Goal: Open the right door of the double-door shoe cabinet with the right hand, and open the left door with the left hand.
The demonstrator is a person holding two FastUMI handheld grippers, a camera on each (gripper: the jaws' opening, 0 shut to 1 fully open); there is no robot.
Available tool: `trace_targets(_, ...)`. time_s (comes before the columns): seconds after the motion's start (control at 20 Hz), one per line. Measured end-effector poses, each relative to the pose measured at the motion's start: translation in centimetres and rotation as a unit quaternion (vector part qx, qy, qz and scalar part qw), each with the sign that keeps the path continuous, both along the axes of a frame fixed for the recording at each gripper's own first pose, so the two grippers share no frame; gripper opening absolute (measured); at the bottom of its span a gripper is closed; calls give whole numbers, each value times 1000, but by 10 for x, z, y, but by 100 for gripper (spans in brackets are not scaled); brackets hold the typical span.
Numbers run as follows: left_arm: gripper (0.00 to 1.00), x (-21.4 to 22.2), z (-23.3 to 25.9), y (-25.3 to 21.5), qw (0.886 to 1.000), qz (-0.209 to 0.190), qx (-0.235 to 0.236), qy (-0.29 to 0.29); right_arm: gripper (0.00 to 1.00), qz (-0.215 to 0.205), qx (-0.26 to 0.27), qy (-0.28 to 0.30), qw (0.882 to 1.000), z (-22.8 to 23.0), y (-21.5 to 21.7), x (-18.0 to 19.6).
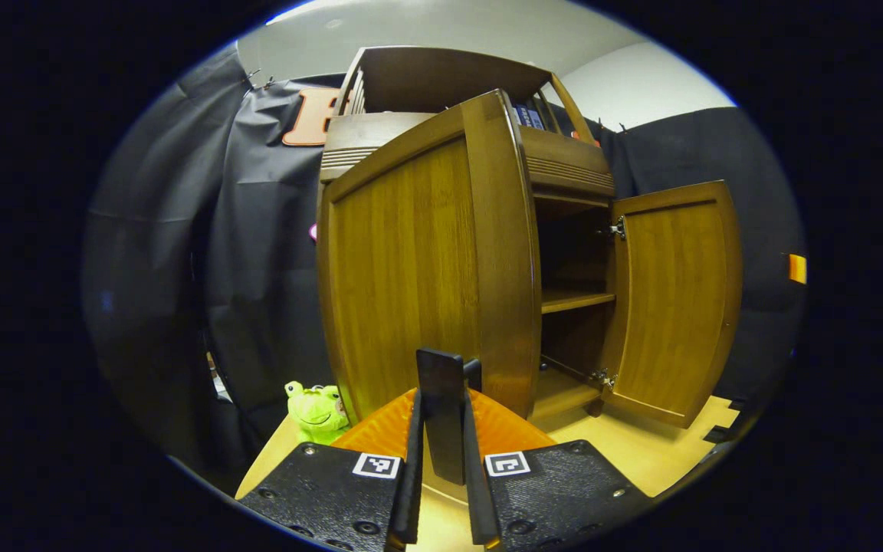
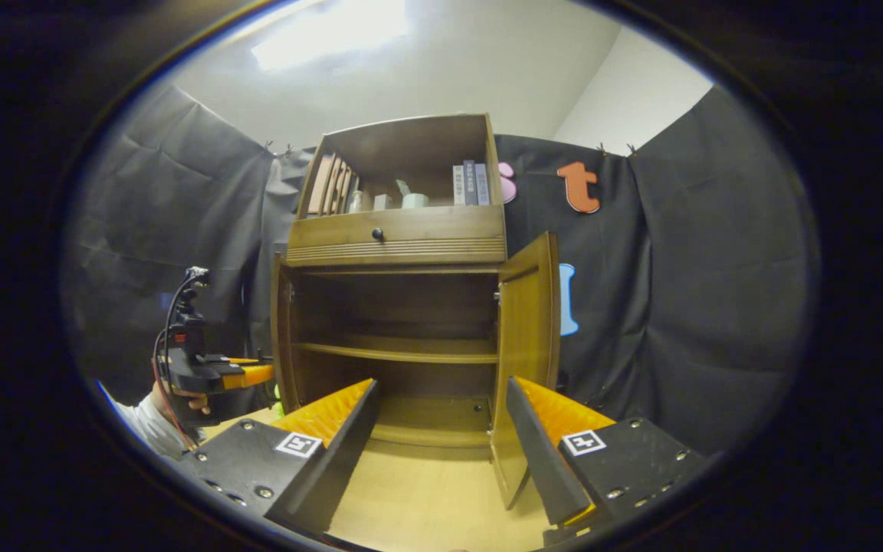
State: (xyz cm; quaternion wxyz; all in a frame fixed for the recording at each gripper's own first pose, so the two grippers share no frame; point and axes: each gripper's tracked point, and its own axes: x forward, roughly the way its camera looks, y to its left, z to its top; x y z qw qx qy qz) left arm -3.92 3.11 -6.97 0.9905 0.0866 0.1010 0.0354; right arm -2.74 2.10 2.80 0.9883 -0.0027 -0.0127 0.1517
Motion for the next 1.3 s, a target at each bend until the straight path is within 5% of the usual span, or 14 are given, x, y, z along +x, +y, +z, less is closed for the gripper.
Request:
trace_targets(0.3,24,-19,6,27,999,29,9,-12,98,-1,-3,-7,1000,4,6,-2)
trace_targets(0.75,5,-49,21,109,996,81,35,-5,99,2,5,-29,1000,20,31,-7)
trace_targets(0.8,10,-51,21,116,997,77,29,-3,98,6,13,-32,999,24,36,-7)
trace_targets(0.9,0,-52,21,124,998,64,5,-1,98,8,29,-33,999,29,44,-5)
trace_targets(1.3,1,-56,27,160,1000,6,-16,-7,99,27,31,-43,998,32,85,4)
